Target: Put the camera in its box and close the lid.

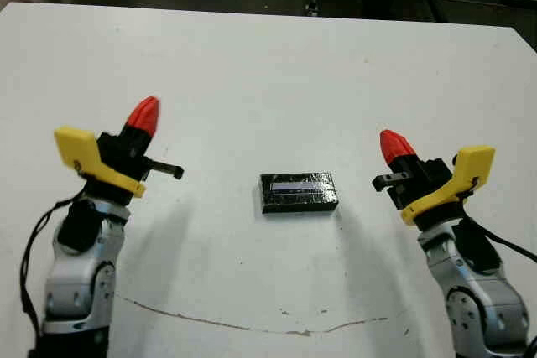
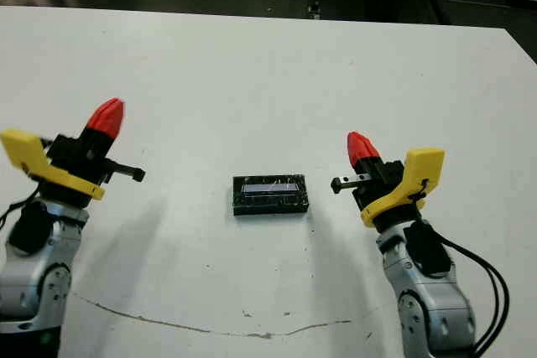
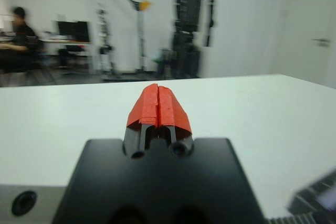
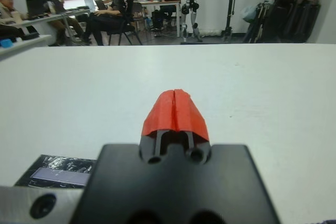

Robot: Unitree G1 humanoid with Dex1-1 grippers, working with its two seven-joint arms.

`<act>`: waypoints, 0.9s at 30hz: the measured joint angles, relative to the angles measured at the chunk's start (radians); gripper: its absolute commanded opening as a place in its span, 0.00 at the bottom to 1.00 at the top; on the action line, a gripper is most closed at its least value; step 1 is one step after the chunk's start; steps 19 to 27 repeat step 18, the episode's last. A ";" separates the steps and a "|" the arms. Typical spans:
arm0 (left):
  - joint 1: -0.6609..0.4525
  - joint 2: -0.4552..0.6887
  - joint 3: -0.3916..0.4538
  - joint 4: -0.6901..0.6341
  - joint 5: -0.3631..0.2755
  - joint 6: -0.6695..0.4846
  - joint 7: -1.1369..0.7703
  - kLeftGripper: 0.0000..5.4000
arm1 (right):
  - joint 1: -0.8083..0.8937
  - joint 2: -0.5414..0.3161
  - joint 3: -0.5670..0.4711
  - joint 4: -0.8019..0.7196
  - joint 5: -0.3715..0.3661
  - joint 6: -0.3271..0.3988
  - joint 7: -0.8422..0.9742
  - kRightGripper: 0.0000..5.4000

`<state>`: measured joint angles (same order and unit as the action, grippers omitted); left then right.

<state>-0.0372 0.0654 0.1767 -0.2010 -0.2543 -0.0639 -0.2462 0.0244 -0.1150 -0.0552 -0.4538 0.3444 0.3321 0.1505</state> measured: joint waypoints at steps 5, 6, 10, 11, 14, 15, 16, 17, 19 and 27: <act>0.016 -0.040 -0.010 0.079 0.031 -0.071 0.051 0.00 | 0.016 0.015 0.017 0.018 -0.054 -0.047 -0.016 0.00; 0.017 -0.043 -0.013 0.088 0.031 -0.075 0.054 0.00 | 0.019 0.021 0.019 0.019 -0.062 -0.055 -0.017 0.00; 0.017 -0.047 -0.033 0.099 0.034 -0.084 0.059 0.00 | 0.022 0.042 0.026 0.027 -0.080 -0.078 -0.018 0.00; 0.017 -0.047 -0.038 0.099 0.034 -0.084 0.061 0.00 | 0.022 0.045 0.026 0.030 -0.082 -0.083 -0.018 0.00; 0.017 -0.047 -0.050 0.098 0.039 -0.083 0.071 0.00 | 0.023 0.047 0.027 0.034 -0.087 -0.084 -0.018 0.00; 0.017 -0.047 -0.055 0.098 0.042 -0.083 0.074 0.00 | 0.023 0.047 0.027 0.034 -0.089 -0.084 -0.018 0.00; 0.017 -0.047 -0.058 0.097 0.043 -0.083 0.076 0.00 | 0.023 0.047 0.027 0.034 -0.090 -0.084 -0.018 0.00; 0.017 -0.047 -0.061 0.097 0.043 -0.081 0.076 0.00 | 0.023 0.047 0.027 0.034 -0.090 -0.084 -0.018 0.00; 0.017 -0.047 -0.063 0.096 0.042 -0.079 0.076 0.00 | 0.023 0.047 0.027 0.034 -0.090 -0.084 -0.018 0.00; 0.017 -0.047 -0.063 0.096 0.042 -0.079 0.076 0.00 | 0.023 0.047 0.027 0.034 -0.090 -0.084 -0.018 0.00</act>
